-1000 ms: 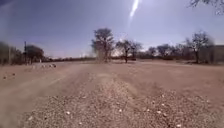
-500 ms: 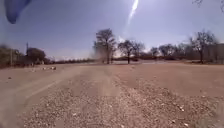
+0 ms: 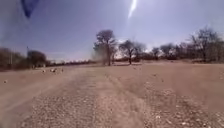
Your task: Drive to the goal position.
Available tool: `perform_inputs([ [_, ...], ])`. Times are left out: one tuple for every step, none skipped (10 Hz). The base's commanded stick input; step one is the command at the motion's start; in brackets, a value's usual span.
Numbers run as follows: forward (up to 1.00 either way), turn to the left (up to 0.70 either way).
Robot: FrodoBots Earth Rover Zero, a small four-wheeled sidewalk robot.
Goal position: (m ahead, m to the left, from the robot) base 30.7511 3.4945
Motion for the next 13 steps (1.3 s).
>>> perform_inputs([
  [1.0,-0.27],
  [1.0,-0.27],
  [1.0,-0.23],
  [1.0,-0.11],
  [1.0,0.0],
  [1.0,0.0],
  [1.0,0.0],
  [1.0,0.0],
  [1.0,0.0],
  [1.0,0.0],
  [1.0,0.0],
  [1.0,0.0],
  [1.0,0.0],
])
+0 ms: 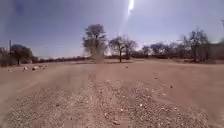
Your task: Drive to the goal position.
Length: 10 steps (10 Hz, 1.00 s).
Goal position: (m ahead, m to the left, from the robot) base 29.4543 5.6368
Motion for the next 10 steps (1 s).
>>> perform_inputs([
  [1.0,0.0],
  [1.0,0.0],
  [1.0,0.0],
  [1.0,0.0],
  [1.0,0.0],
  [1.0,0.0],
  [1.0,0.0],
  [1.0,0.0],
  [1.0,0.0],
  [1.0,0.0],
])
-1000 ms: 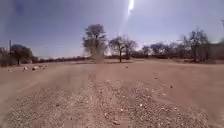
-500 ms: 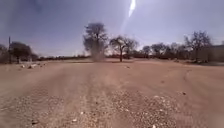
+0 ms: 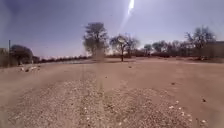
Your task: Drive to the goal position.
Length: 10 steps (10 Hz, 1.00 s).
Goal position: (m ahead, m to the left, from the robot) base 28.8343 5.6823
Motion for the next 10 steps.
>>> perform_inputs([
  [1.0,0.0],
  [1.0,0.0],
  [1.0,0.0],
  [1.0,0.0],
  [1.0,0.0],
  [1.0,0.0],
  [1.0,0.0],
  [1.0,0.0],
  [1.0,0.0],
  [1.0,0.0],
])
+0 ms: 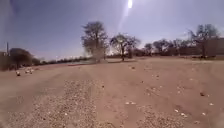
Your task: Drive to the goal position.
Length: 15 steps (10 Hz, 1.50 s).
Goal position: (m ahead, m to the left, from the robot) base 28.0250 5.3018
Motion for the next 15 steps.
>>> perform_inputs([
  [1.0,0.0],
  [1.0,0.0],
  [1.0,0.0],
  [1.0,0.0],
  [1.0,0.0],
  [1.0,0.0],
  [1.0,0.0],
  [1.0,0.0],
  [1.0,0.0],
  [1.0,0.0],
  [1.0,0.0],
  [1.0,0.0],
  [1.0,0.0],
  [1.0,0.0],
  [1.0,0.0],
])
